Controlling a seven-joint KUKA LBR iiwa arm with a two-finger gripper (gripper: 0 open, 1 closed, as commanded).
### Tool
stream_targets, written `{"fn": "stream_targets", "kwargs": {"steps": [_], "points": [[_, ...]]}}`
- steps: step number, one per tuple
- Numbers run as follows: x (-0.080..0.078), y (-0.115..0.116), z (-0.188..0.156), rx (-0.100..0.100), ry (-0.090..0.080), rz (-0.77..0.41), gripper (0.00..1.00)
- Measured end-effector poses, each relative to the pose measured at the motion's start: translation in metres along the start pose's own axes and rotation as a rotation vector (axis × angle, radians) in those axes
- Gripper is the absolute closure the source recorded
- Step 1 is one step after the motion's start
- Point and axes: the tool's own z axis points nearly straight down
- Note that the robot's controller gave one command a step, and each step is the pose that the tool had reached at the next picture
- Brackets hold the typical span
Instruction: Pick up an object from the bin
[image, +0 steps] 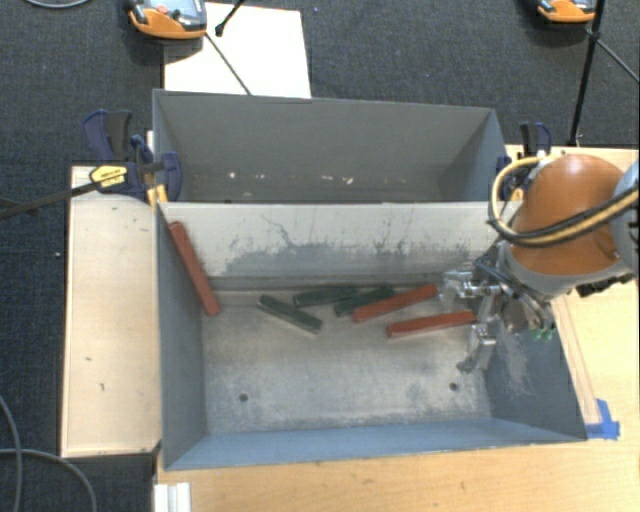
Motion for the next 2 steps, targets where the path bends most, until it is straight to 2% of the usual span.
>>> {"fn": "stream_targets", "kwargs": {"steps": [1, 2], "points": [[0.003, -0.014, -0.014, 0.006, -0.004, -0.003, 0.00], [-0.033, -0.005, 0.045, 0.003, -0.011, -0.010, 0.00]]}}
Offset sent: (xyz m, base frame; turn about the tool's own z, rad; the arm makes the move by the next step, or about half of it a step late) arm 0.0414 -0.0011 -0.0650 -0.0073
